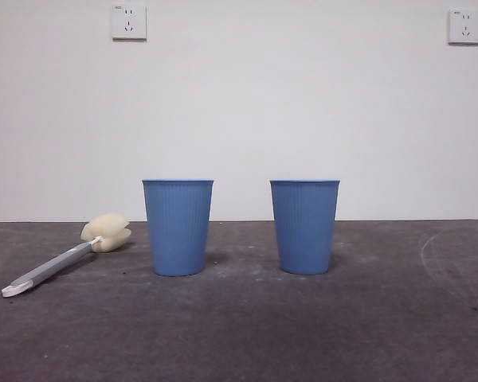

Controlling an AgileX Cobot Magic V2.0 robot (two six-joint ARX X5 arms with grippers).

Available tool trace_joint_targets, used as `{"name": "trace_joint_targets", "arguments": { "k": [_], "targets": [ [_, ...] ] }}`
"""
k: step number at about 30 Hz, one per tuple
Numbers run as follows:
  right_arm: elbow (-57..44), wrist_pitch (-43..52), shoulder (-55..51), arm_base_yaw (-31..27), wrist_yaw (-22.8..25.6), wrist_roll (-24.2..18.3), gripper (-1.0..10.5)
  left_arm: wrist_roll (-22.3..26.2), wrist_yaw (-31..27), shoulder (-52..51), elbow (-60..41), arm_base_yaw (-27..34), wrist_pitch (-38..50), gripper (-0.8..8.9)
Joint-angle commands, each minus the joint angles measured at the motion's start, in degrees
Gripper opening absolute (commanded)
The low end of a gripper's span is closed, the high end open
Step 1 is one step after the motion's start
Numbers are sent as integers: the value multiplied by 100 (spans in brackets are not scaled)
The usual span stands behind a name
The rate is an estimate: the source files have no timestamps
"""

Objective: Pick up the cup brush,pick up the cup,insert the brush into the cup,clean the cup,put the cup brush back,put the cup back to the fixed position on the table

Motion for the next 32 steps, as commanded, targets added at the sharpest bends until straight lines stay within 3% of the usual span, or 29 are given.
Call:
{"name": "trace_joint_targets", "arguments": {
  "k": [1, 3, 29, 32],
  "targets": [
    [22, 4, 2, 4, 4, -37, 2, -345, -31, -11, -197, 17, -13, -4],
    [22, 0, 2, 4, 4, -37, 2, -396, -28, -11, -195, 17, -293, -4],
    [22, -2, -2, 4, 4, -37, 2, -391, 17, 90, -192, 17, -258, -4],
    [15, 175, -114, -52, 227, -448, 1, -391, 20, 94, -192, 17, -258, -4]
  ]
}}
